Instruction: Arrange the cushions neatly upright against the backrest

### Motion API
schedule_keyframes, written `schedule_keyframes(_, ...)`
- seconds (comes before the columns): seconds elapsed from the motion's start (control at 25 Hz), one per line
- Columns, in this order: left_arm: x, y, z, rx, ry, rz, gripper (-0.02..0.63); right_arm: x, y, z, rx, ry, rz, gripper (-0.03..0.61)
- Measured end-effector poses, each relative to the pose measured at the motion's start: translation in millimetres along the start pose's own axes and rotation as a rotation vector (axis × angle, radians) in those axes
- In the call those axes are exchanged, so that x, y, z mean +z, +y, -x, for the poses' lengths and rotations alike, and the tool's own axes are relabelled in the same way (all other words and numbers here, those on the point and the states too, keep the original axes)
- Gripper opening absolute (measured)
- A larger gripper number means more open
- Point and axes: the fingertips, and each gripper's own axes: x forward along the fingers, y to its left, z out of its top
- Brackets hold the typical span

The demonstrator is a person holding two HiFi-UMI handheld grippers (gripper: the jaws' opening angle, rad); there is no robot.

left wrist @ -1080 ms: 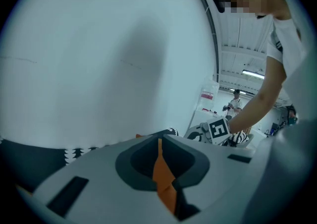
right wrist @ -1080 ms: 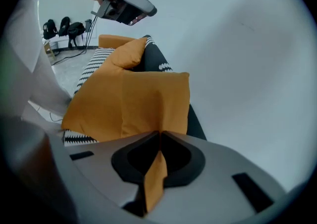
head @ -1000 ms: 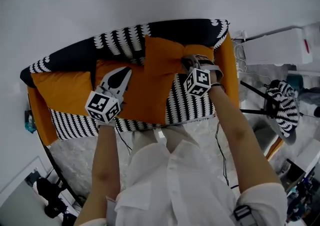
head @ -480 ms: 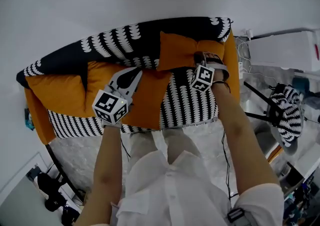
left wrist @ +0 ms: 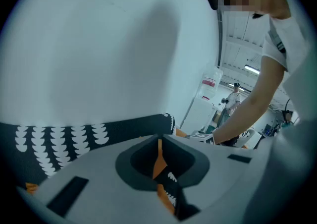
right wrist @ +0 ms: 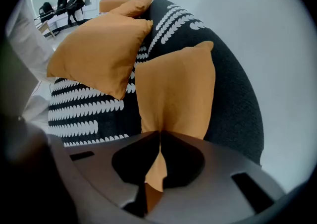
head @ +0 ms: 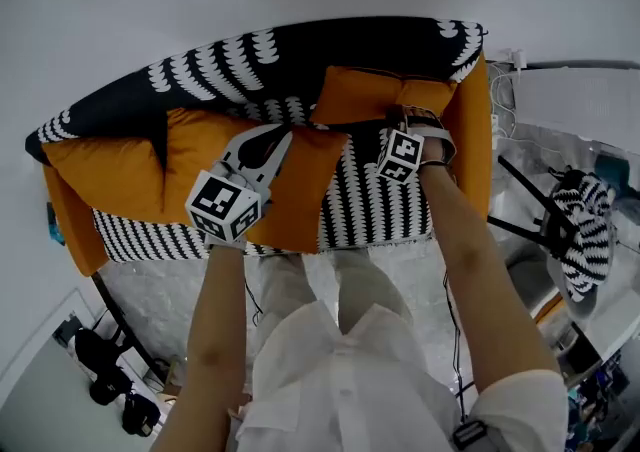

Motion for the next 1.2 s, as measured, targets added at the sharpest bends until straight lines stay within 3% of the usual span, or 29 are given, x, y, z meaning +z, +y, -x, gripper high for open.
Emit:
schedule_keyframes(0.2, -2, -1, -4, -0.003, -0.004, 0.012, 0.034, -3, 17, -15, 0.066, 0.017, -0.054, 0.036)
schedule_keyframes(0.64, 21, -1, 12, -0.004, -0.041, 0.003, 0.038, 10, -24, 30, 0.075, -0.066, -0.434, 0.092)
schedule_keyframes(1.0, 43, 2, 66, 0.043, -0.084, -0.016, 0.043, 80, -55, 125, 0.067, -0.356, -0.731, 0.13)
schedule_keyframes(1.2, 36, 4, 103, 0.076, -0.076, -0.017, 0.054, 122, -38, 159, 0.132, -0.44, -0.731, 0.178)
